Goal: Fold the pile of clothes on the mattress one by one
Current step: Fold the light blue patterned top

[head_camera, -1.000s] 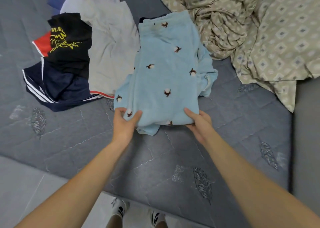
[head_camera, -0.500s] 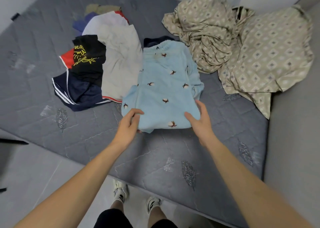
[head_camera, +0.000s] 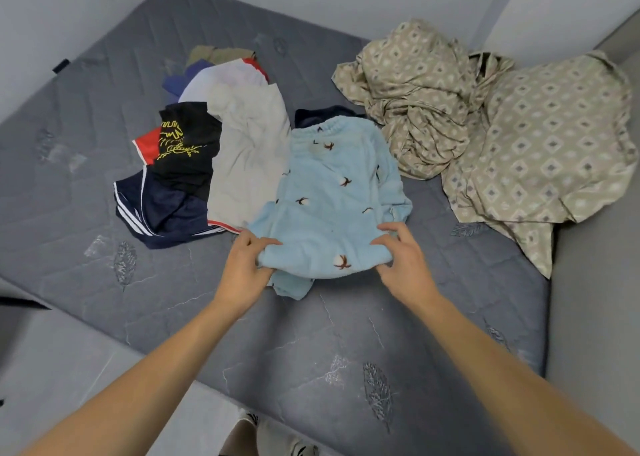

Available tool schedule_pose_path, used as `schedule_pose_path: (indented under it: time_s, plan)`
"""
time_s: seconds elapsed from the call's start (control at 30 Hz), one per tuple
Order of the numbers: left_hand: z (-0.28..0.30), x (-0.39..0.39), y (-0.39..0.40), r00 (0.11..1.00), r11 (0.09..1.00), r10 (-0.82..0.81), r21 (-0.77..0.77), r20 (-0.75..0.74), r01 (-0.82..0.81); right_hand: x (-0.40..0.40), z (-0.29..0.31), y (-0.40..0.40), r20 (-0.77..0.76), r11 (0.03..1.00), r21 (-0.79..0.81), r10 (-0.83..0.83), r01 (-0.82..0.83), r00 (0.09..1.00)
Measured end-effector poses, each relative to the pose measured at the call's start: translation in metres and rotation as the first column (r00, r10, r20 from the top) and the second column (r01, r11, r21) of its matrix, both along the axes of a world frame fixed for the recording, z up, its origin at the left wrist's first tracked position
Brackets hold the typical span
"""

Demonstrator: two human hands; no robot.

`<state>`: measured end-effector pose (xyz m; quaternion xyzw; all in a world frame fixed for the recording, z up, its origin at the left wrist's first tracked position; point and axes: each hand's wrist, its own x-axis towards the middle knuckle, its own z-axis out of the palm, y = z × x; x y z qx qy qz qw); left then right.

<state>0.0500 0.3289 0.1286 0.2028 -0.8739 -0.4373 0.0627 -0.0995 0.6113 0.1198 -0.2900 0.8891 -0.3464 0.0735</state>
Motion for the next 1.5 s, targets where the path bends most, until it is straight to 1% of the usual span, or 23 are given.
schedule_pose_path:
  time_s: [0.07,0.13,0.23,0.3,0.37,0.43,0.5,0.57,0.63,0.67,0.7,0.73,0.77,0.83,0.9,1.0,1.1,1.27,1.3,1.37,1.43,1.47,1.5]
  plan:
    - [-0.004,-0.012,-0.016,0.999,0.999,-0.032,-0.018,-0.036,0.032,-0.021,0.005,-0.005,-0.041,1.0,-0.031,-0.001,0.0,0.999]
    - [-0.001,-0.03,-0.031,0.996,0.996,-0.082,0.032,-0.033,0.083,-0.044,0.012,-0.014,0.05,0.997,-0.072,-0.013,0.016,0.999]
    - [0.004,-0.065,-0.042,0.994,0.955,-0.076,0.28,-0.076,0.095,-0.081,0.024,-0.03,0.309,0.975,-0.175,-0.077,0.136,0.948]
    - [0.002,-0.099,-0.05,0.99,0.927,0.004,0.373,-0.141,0.05,-0.109,0.027,-0.044,0.325,0.962,-0.211,-0.098,0.173,0.941]
    - [-0.004,-0.138,-0.057,0.979,0.912,0.121,0.409,-0.166,-0.043,-0.137,0.028,-0.063,0.288,0.951,-0.225,-0.143,0.212,0.947]
    - [-0.016,-0.18,-0.068,0.962,0.917,0.223,0.369,-0.158,-0.152,-0.168,0.023,-0.085,0.241,0.944,-0.208,-0.203,0.254,0.949]
    - [-0.028,-0.219,-0.077,0.953,0.918,0.261,0.344,-0.152,-0.197,-0.198,0.015,-0.109,0.191,0.938,-0.149,-0.282,0.312,0.94]
    - [-0.04,-0.252,-0.085,0.952,0.925,0.278,0.304,-0.129,-0.229,-0.218,0.006,-0.131,0.046,0.925,-0.079,-0.369,0.371,0.928]
    - [-0.051,-0.277,-0.092,0.954,0.936,0.287,0.24,-0.088,-0.26,-0.216,-0.001,-0.151,-0.211,0.912,-0.058,-0.409,0.407,0.888]
    - [-0.055,-0.286,-0.094,0.956,0.942,0.287,0.197,-0.063,-0.27,-0.206,-0.005,-0.16,-0.329,0.922,-0.073,-0.383,0.381,0.863]
    - [-0.059,-0.295,-0.096,0.957,0.948,0.288,0.152,-0.041,-0.279,-0.191,-0.009,-0.168,-0.41,0.951,-0.067,-0.302,0.302,0.86]
    - [-0.063,-0.303,-0.098,0.958,0.953,0.287,0.11,-0.02,-0.284,-0.178,-0.018,-0.174,-0.459,0.981,-0.009,-0.177,0.195,0.871]
    - [-0.067,-0.309,-0.1,0.958,0.955,0.287,0.08,0.008,-0.286,-0.167,-0.032,-0.178,-0.472,0.991,0.097,-0.039,0.096,0.881]
    - [-0.075,-0.317,-0.105,0.951,0.949,0.304,0.067,0.065,-0.308,-0.163,-0.061,-0.181,-0.445,0.948,0.317,0.121,0.03,0.887]
    - [-0.084,-0.318,-0.109,0.938,0.931,0.33,0.127,0.103,-0.341,-0.177,-0.081,-0.185,-0.422,0.901,0.431,0.157,0.045,0.893]
    - [-0.1,-0.309,-0.107,0.931,0.891,0.342,0.272,0.127,-0.364,-0.202,-0.094,-0.198,-0.419,0.877,0.48,0.203,0.026,0.885]
    - [-0.124,-0.287,-0.099,0.95,0.911,0.268,0.279,0.158,-0.304,-0.22,-0.111,-0.207,-0.426,0.847,0.531,0.296,-0.029,0.855]
    - [-0.162,-0.272,-0.093,0.929,0.883,0.263,0.324,0.259,-0.34,-0.239,-0.138,-0.199,-0.351,0.8,0.589,0.381,-0.114,0.855]
    - [-0.163,-0.274,-0.091,0.925,0.873,0.263,0.339,0.275,-0.349,-0.242,-0.137,-0.196,-0.332,0.819,0.558,0.371,-0.136,0.867]
    - [-0.16,-0.278,-0.089,0.909,0.848,0.274,0.366,0.314,-0.382,-0.244,-0.127,-0.19,-0.299,0.91,0.389,0.269,-0.14,0.916]
    - [-0.154,-0.282,-0.089,0.892,0.846,0.272,0.352,0.361,-0.4,-0.244,-0.108,-0.182,-0.32,0.981,0.192,0.026,0.038,0.947]
    - [-0.15,-0.285,-0.091,0.885,0.852,0.257,0.342,0.388,-0.397,-0.244,-0.098,-0.175,-0.325,0.974,0.14,-0.127,0.181,0.937]
    - [-0.147,-0.287,-0.092,0.88,0.851,0.239,0.349,0.411,-0.394,-0.245,-0.091,-0.167,-0.266,0.942,0.124,-0.272,0.313,0.925]
